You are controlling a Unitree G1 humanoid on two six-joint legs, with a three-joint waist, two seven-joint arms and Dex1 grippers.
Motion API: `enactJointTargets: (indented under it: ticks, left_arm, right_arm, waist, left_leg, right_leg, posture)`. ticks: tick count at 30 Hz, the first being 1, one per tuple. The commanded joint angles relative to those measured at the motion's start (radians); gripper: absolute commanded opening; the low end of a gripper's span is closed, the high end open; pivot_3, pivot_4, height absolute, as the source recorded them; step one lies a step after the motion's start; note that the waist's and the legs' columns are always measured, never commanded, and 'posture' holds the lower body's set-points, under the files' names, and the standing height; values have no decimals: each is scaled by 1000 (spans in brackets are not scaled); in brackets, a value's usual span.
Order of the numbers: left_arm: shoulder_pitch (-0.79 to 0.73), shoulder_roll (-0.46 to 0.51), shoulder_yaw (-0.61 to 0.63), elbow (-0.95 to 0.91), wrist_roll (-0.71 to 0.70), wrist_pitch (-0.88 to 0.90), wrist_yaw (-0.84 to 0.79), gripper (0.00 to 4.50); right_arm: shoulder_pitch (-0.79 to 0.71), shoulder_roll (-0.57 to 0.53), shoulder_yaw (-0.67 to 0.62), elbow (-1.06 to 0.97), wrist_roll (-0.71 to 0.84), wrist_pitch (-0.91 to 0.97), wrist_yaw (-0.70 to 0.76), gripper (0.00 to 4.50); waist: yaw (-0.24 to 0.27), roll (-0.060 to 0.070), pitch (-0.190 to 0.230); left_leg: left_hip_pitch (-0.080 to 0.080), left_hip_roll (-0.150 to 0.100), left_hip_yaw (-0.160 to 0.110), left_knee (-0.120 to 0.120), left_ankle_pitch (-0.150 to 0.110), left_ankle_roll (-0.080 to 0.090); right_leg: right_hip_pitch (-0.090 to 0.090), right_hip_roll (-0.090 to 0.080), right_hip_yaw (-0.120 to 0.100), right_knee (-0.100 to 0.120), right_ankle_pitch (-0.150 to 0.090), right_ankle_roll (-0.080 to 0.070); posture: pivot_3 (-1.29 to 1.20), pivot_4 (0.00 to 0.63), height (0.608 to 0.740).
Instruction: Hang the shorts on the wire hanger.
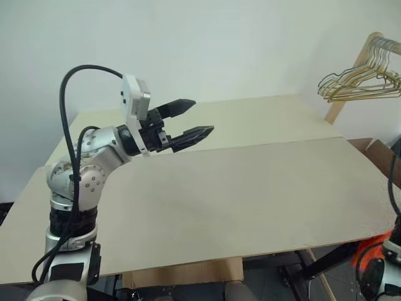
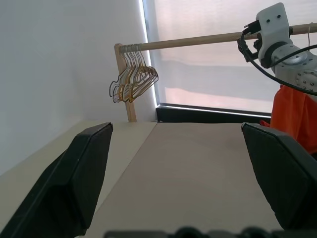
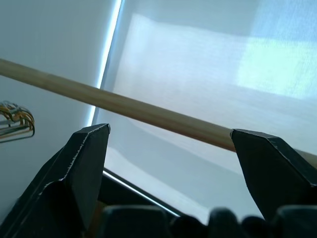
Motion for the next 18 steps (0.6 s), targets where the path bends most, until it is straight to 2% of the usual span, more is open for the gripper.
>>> enactJointTargets:
  ticks: [1,10,12,14,16,18]
  left_arm:
    - [-2,-11,13,-6,20,-30,38,4500]
    - [20,-38,5,33,75,-101,51,4500]
    - [23,-38,6,43,80,-111,45,4500]
    - [41,-34,7,44,101,-137,41,4500]
    - [63,-8,10,47,105,-133,16,4500]
    - [93,28,14,45,105,-129,-17,4500]
  right_arm:
    - [-6,-6,59,-71,-56,-93,20,4466]
    - [10,11,135,-167,-53,-168,179,4466]
    - [27,19,145,-196,9,-181,277,4466]
    - [43,38,149,-247,143,-145,430,4466]
    - [82,56,163,-294,294,-136,599,4466]
    - [141,55,201,-326,353,-172,709,4466]
  waist:
    - [1,0,0]
    - [-10,-7,5]
    - [-14,-8,6]
    - [-18,-10,7]
    - [-21,-12,8]
    - [-21,-14,11]
  left_leg:
    - [0,0,0,0,0,0]
    - [0,0,0,0,0,0]
    - [0,0,0,0,0,0]
    - [0,0,0,0,0,0]
    - [0,1,-1,0,0,0]
    - [0,2,-1,0,0,0]
  right_leg:
    - [0,0,0,0,0,0]
    - [0,0,0,0,0,0]
    - [0,0,0,0,0,0]
    - [0,0,0,0,0,0]
    - [0,1,0,0,0,0]
    - [1,1,-1,0,0,0]
  posture:
    - [-138,5,740]
    - [-169,21,740]
    - [-169,21,740]
    - [-164,22,740]
    - [-156,21,740]
    - [-123,30,740]
